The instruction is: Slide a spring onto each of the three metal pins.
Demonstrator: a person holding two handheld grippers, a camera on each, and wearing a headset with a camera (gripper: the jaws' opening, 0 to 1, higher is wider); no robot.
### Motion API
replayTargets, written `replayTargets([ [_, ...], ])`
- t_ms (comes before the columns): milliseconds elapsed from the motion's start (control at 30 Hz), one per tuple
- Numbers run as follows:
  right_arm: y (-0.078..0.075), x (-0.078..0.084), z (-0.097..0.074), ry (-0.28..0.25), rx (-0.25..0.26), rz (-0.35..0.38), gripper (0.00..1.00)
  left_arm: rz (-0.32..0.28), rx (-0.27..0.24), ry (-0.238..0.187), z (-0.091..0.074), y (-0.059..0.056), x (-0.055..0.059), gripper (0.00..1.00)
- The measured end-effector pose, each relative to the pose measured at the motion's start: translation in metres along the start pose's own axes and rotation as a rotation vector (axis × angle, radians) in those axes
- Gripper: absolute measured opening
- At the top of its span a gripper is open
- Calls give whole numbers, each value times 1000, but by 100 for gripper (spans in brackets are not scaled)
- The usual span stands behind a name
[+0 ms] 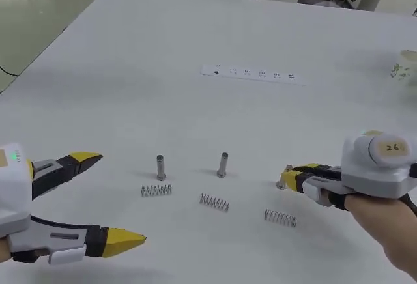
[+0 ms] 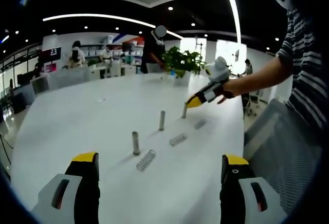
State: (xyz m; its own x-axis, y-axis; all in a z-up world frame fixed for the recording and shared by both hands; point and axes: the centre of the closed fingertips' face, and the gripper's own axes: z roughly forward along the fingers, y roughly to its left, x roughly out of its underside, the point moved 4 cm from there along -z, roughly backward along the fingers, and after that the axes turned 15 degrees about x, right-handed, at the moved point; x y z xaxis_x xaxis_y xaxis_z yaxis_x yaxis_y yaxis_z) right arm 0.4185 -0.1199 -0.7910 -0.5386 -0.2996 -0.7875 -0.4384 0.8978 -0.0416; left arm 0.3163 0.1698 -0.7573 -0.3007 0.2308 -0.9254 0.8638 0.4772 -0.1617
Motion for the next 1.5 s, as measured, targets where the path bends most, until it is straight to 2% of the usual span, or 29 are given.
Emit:
replayTargets([
  [867, -2, 0, -8, -11, -19, 34, 15, -7, 3, 6, 0, -2, 4, 97],
  [1500, 3, 3, -15, 18, -56, -22, 19, -12, -5, 7, -2, 0, 5, 97],
])
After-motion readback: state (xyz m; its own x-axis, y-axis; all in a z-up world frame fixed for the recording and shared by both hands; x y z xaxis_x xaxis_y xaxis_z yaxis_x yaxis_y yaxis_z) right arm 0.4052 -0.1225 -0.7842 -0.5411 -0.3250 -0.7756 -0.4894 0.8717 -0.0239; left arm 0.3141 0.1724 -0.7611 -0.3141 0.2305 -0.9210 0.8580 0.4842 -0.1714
